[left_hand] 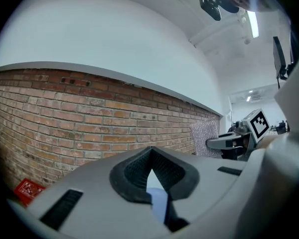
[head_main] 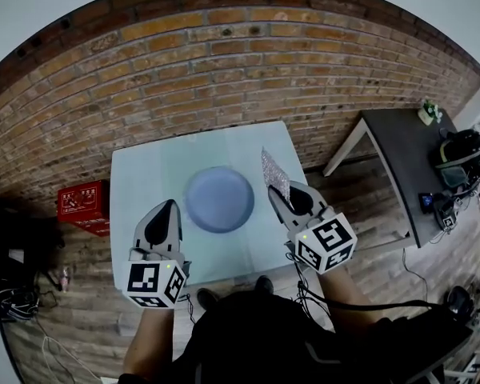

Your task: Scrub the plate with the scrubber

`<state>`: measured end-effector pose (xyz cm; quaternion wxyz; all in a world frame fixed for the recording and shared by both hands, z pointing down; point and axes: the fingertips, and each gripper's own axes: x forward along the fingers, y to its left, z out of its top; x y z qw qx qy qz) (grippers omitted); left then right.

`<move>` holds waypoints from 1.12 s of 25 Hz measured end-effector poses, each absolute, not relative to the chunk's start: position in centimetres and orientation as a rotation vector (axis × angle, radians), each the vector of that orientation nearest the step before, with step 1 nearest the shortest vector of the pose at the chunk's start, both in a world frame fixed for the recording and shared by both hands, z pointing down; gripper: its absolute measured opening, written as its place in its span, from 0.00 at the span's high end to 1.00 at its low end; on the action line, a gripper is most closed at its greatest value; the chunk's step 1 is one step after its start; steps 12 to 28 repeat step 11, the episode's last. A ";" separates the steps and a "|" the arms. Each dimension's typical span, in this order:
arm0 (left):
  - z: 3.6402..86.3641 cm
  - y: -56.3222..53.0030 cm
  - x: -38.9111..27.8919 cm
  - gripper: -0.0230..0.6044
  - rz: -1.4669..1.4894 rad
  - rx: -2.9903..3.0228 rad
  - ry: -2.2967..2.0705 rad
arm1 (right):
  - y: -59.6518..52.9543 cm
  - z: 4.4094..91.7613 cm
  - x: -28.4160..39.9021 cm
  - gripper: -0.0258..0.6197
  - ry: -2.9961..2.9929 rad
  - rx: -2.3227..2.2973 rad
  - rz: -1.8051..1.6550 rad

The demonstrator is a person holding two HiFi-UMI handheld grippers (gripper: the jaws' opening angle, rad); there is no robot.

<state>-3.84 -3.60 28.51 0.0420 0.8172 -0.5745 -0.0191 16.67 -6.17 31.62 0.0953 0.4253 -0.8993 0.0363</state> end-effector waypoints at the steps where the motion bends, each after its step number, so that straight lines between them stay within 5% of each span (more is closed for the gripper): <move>1: 28.5 -3.5 -3.8 0.95 -0.059 2.495 -1.765 | -6.1 31.7 16.8 0.85 -2.670 1.256 0.105; 28: 27.4 -2.5 -3.1 0.95 -0.098 2.470 -1.824 | -6.0 31.3 18.0 0.85 -2.698 1.235 0.084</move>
